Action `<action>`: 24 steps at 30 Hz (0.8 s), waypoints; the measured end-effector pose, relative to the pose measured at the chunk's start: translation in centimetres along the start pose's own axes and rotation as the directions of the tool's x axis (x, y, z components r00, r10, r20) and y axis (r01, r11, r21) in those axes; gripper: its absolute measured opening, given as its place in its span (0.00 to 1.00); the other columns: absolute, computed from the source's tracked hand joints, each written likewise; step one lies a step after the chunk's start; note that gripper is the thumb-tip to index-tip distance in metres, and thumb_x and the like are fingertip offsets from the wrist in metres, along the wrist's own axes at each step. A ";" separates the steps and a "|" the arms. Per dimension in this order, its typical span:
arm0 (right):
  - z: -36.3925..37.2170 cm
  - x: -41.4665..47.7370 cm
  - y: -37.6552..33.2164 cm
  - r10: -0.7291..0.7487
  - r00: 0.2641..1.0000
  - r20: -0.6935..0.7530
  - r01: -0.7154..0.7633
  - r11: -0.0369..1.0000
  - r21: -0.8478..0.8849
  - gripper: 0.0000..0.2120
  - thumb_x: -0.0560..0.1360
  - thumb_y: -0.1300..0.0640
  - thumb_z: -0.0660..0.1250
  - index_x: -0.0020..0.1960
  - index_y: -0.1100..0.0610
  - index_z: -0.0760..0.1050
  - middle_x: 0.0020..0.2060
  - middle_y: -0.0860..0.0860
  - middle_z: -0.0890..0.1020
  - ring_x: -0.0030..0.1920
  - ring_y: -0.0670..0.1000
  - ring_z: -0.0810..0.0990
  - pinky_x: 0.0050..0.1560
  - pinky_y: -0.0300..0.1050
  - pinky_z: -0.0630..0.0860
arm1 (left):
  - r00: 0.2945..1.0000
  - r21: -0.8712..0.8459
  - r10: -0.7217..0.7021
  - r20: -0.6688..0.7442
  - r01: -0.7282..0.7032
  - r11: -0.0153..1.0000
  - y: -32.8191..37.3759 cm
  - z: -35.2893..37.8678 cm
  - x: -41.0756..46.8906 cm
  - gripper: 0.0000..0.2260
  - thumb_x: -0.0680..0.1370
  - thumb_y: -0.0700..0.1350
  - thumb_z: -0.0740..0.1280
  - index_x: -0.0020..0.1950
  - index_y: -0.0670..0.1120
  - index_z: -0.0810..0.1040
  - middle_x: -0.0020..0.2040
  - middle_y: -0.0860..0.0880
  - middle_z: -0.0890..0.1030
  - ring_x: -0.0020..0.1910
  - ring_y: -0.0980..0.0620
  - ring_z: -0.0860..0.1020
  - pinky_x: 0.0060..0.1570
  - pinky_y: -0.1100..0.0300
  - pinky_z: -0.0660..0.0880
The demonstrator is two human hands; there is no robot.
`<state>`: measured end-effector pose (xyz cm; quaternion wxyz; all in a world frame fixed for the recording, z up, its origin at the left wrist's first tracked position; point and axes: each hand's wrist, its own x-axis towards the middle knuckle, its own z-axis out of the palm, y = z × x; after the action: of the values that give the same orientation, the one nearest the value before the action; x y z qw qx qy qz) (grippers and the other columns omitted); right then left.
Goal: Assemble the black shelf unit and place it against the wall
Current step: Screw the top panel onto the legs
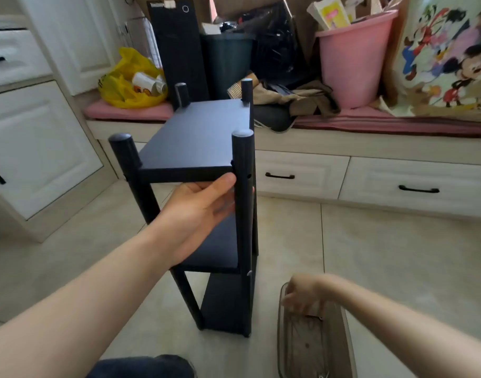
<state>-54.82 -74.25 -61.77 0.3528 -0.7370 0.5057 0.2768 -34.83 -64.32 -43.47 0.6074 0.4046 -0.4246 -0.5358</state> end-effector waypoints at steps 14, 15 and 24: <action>10.9 5.3 -0.9 0.085 0.993 -0.084 -0.055 0.949 0.309 0.45 0.78 0.53 0.69 0.78 0.65 0.41 0.67 0.61 0.74 0.61 0.58 0.79 0.49 0.43 0.76 | 1.000 0.049 0.014 0.017 -0.014 0.999 0.0 -0.1 0.0 0.10 0.76 0.43 0.66 0.55 0.45 0.84 0.55 0.46 0.85 0.60 0.43 0.82 0.60 0.53 0.79; 11.2 5.6 -0.9 0.087 0.991 -0.097 -0.053 0.951 0.306 0.45 0.78 0.53 0.69 0.78 0.66 0.41 0.66 0.61 0.74 0.62 0.58 0.78 0.51 0.43 0.76 | 1.000 0.052 0.015 0.019 -0.016 0.999 0.1 -0.1 0.0 0.10 0.77 0.43 0.66 0.54 0.46 0.84 0.55 0.46 0.85 0.60 0.43 0.82 0.59 0.53 0.79; 12.4 7.5 -1.1 -0.005 0.991 -0.130 0.051 0.934 0.353 0.35 0.74 0.52 0.73 0.73 0.61 0.60 0.66 0.57 0.74 0.64 0.56 0.76 0.60 0.45 0.75 | 1.000 0.076 0.015 0.022 -0.016 0.997 0.1 -0.2 0.1 0.10 0.76 0.44 0.66 0.51 0.48 0.86 0.54 0.47 0.85 0.60 0.43 0.82 0.57 0.53 0.80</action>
<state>-51.87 -68.19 -74.65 0.4510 -0.6845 0.5582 0.1282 -34.64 -64.43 -43.46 0.5911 0.4184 -0.4544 -0.5187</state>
